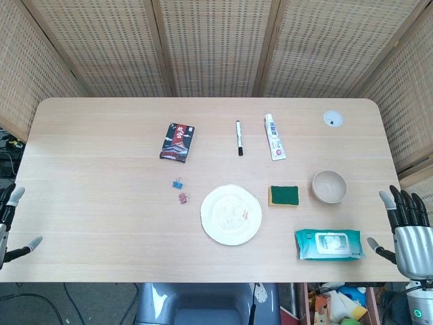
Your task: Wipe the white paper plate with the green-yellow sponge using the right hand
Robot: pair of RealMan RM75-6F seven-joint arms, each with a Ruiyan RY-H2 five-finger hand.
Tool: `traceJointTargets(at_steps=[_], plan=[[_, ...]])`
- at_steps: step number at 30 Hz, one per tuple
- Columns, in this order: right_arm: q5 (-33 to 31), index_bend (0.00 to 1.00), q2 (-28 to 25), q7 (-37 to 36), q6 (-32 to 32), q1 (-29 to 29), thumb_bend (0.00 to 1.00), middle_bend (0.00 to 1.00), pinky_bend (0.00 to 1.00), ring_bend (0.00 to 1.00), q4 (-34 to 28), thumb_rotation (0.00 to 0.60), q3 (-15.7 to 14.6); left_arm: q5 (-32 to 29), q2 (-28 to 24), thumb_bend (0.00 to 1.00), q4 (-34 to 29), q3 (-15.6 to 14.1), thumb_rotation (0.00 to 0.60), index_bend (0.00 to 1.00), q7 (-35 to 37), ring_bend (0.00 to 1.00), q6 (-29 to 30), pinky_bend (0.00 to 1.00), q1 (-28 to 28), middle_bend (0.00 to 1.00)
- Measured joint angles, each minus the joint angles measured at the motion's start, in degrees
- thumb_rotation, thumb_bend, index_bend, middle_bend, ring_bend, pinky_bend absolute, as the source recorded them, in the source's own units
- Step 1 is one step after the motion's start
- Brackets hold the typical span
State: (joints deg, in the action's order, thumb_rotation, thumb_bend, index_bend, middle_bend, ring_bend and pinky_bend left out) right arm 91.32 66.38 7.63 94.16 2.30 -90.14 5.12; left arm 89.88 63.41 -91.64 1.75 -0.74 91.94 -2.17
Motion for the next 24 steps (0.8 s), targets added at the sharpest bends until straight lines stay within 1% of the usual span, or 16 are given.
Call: traceJointTargets(at_steps=[7, 10, 12, 16, 24], plan=[[-0.2, 0.00, 0.2, 0.1, -1.4, 0.6, 0.00, 0.00, 0.00, 0.00, 0.2, 0.600, 0.0, -0.5, 0.1, 0.00, 0.0, 0.2, 0.600, 0.00, -0.2, 0.00, -0.7, 0.00, -0.2, 0.00], [-0.2, 0.00, 0.3, 0.2, -3.4, 1.7, 0.00, 0.00, 0.00, 0.00, 0.2, 0.600, -0.1, -0.9, 0.2, 0.00, -0.1, 0.4, 0.600, 0.00, -0.6, 0.00, -1.2, 0.00, -0.4, 0.00], [-0.3, 0.00, 0.4, 0.7, -6.0, 3.1, 0.00, 0.00, 0.00, 0.00, 0.3, 0.600, 0.0, -1.1, 0.3, 0.00, -0.2, 0.5, 0.600, 0.00, -1.0, 0.00, -1.7, 0.00, -0.7, 0.00], [-0.6, 0.00, 0.3, 1.2, -13.5, 7.7, 0.00, 0.00, 0.00, 0.00, 0.3, 0.600, 0.7, -1.9, 0.8, 0.00, -0.1, 0.7, 0.600, 0.00, -2.4, 0.00, -3.2, 0.00, -1.3, 0.00], [-4.4, 0.00, 1.6, 2.8, -34.0, 21.2, 0.00, 0.00, 0.00, 0.00, 1.5, 0.600, 3.3, -5.5, 1.3, 0.00, -0.5, 2.0, 0.600, 0.00, -4.0, 0.00, -5.9, 0.00, -2.4, 0.00]])
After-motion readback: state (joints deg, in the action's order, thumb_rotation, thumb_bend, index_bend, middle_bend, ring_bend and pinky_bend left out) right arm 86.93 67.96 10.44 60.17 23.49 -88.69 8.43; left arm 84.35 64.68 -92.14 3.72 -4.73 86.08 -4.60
